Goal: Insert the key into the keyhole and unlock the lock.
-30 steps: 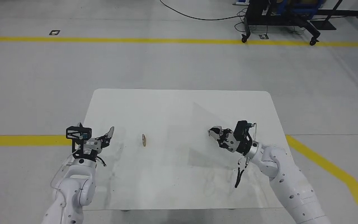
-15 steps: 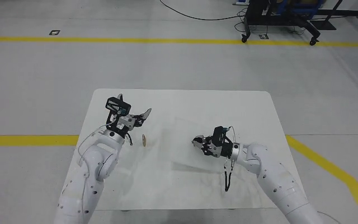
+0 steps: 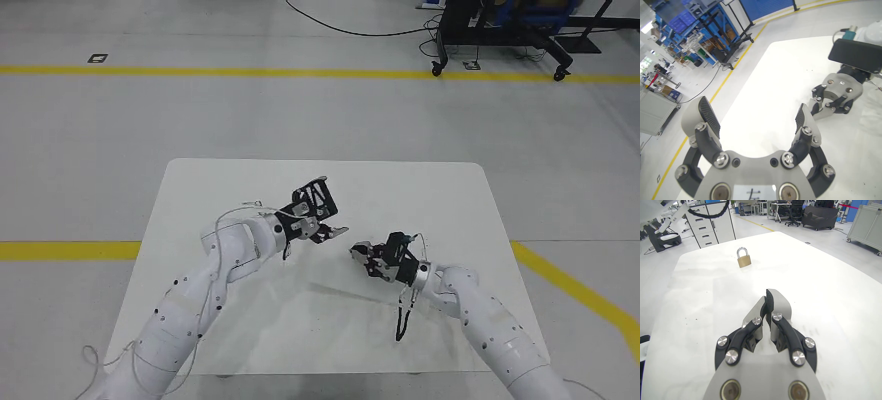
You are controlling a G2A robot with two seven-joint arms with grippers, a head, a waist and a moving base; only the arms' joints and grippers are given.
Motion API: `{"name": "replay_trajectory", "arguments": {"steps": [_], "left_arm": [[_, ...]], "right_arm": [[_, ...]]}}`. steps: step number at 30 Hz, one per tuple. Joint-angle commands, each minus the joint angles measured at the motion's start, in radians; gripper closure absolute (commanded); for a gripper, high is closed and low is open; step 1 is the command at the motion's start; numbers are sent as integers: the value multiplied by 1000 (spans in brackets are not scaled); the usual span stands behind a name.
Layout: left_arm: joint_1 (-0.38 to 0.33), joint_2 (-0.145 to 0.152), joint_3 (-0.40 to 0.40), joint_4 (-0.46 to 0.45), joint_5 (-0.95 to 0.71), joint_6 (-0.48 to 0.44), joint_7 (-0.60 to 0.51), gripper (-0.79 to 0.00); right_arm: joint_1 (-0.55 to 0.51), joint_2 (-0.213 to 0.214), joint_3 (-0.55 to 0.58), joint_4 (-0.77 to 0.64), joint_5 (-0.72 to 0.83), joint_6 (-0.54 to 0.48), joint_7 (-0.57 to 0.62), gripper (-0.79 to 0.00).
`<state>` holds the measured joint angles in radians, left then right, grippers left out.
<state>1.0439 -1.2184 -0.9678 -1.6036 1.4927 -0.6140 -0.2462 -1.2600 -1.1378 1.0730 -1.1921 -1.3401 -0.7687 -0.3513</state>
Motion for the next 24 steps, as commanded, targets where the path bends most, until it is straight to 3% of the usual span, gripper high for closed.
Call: {"name": "replay_trajectory", "arguments": {"steps": [1, 5, 14, 20, 24], "left_arm": [[-14, -3, 29, 17, 11, -45, -17, -785], [-43, -8, 86, 38, 63, -126, -74, -785], [-75, -25, 181, 96, 151, -146, -136, -785], [-79, -28, 180, 106, 164, -116, -150, -785], [-72, -23, 140, 72, 156, -66, -134, -785]], "right_arm": [[2, 3, 11, 6, -5, 7, -15, 0], [0, 11, 36, -11, -23, 13, -34, 0], [-30, 23, 78, -80, -25, 11, -89, 0], [-65, 34, 121, -123, -5, 1, -151, 0], [-89, 40, 147, -159, 10, -16, -172, 0]]}}
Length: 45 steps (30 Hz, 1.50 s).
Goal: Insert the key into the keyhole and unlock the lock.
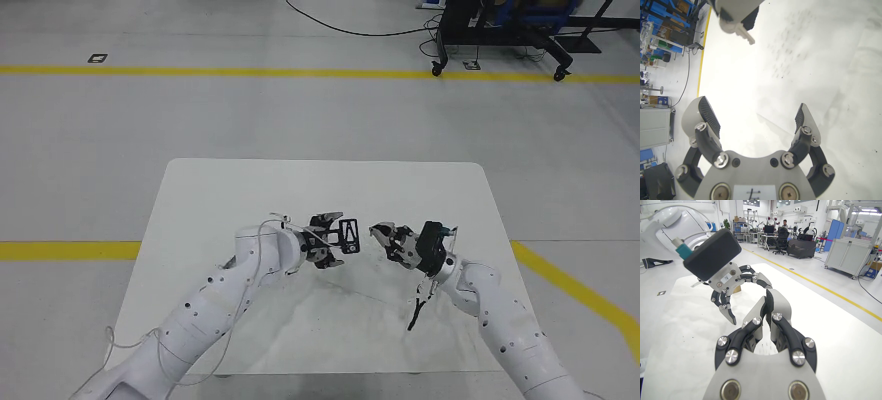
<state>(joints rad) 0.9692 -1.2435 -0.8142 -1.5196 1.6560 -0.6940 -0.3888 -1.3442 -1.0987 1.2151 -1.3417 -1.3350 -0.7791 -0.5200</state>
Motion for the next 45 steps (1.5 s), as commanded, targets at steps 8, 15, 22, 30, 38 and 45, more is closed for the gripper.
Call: {"name": "replay_trajectory", "arguments": {"steps": [8, 15, 22, 30, 38, 45], "left_arm": [[39, 36, -219, -211, -24, 80, 43, -785], [114, 60, -353, -311, 19, 138, 41, -785], [144, 52, -377, -288, -108, 236, 77, -785], [211, 38, -534, -219, -690, 400, 14, -785], [224, 32, -514, -221, -777, 383, 36, -785], [212, 12, -445, -39, -1075, 221, 156, -785]], "right_arm": [[-17, 5, 16, -29, 11, -28, 8, 0], [-17, 5, 16, -29, 11, -28, 8, 0], [13, -40, -71, 37, 379, 71, 107, 0], [73, -68, -108, 50, 653, 156, 276, 0], [73, -68, -108, 50, 653, 156, 276, 0], [95, -96, -149, 110, 880, 177, 323, 0]]}}
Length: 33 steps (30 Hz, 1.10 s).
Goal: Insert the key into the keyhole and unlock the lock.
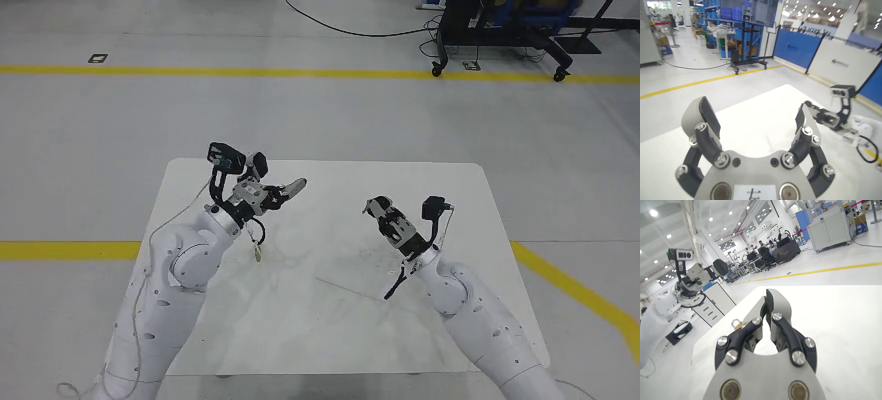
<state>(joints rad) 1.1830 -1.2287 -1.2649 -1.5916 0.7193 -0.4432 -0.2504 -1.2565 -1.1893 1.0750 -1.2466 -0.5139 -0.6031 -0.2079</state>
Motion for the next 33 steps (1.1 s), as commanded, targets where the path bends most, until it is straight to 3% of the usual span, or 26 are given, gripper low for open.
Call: {"name": "replay_trajectory", "arguments": {"steps": [1, 7, 13, 17, 26, 31, 33], "left_arm": [[-5, -5, 10, 60, -187, -58, 18, -785], [-24, -4, 17, 164, -339, -226, -33, -785], [-44, -8, 59, 238, -347, -343, -45, -785], [-72, -14, 99, 279, -327, -381, -58, -727], [-107, -17, 141, 332, -442, -418, -128, -135], [-114, -15, 146, 337, -455, -409, -157, -283], [-114, -14, 148, 338, -456, -407, -158, -299]], "right_arm": [[16, -11, -20, 28, 101, 3, 30, 0], [66, -44, -61, 87, 306, 10, 88, 0], [112, -82, -109, 113, 393, -51, 37, 0], [147, -108, -141, 142, 387, -113, -18, 0], [205, -161, -203, 210, 242, -183, -168, 0], [211, -181, -215, 238, 200, -206, -209, 0], [211, -186, -217, 242, 187, -214, -212, 0]]}}
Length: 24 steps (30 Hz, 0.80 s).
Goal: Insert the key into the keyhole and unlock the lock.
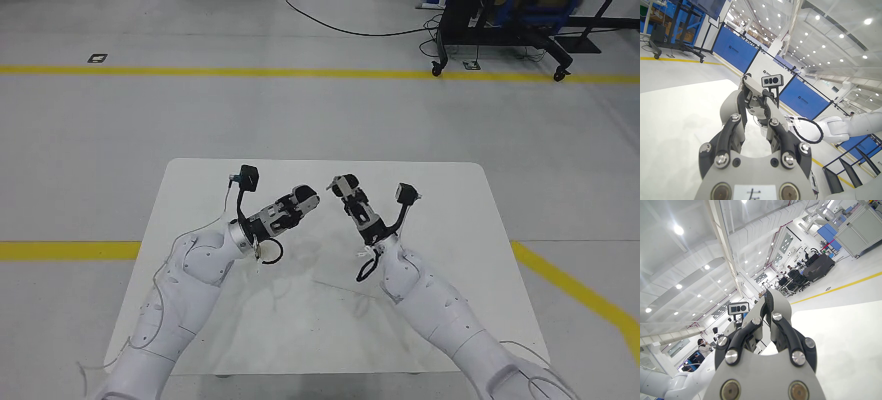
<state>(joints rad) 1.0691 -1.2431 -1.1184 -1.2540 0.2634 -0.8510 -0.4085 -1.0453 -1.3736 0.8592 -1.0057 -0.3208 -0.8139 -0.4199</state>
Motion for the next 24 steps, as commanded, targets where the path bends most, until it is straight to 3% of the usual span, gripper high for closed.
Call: {"name": "replay_trajectory", "arguments": {"steps": [1, 11, 21, 24], "left_arm": [[-1, 0, 3, -1, 2, 1, -3, -296], [3, 2, 14, -13, 29, 6, 5, -339], [7, 4, 22, -29, 53, 17, 6, -188], [9, 5, 20, -32, 66, 27, 14, -175]], "right_arm": [[-1, -5, -1, 3, -10, -7, 0, 0], [-20, -22, 10, 1, -21, -33, 16, 0], [-43, -30, 38, -17, -36, -41, 45, 0], [-51, -31, 48, -26, -42, -44, 51, 0]]}}
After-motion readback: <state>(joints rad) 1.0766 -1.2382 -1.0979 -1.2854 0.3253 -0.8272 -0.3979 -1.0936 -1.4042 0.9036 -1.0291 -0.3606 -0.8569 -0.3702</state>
